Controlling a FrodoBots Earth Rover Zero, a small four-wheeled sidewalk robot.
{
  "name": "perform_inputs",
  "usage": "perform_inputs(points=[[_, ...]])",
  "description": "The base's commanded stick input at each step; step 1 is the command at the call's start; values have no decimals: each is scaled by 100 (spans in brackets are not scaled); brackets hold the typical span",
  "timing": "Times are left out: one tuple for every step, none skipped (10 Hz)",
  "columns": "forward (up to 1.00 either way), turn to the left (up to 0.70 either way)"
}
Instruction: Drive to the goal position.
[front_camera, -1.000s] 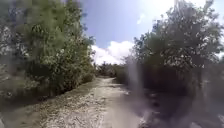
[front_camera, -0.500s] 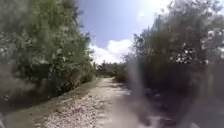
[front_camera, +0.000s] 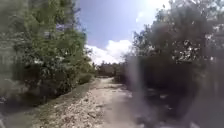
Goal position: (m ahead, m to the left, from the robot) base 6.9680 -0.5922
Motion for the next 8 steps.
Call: perform_inputs(points=[[60,1],[60,1],[60,1],[60,1],[60,1],[60,1],[60,1],[60,1]])
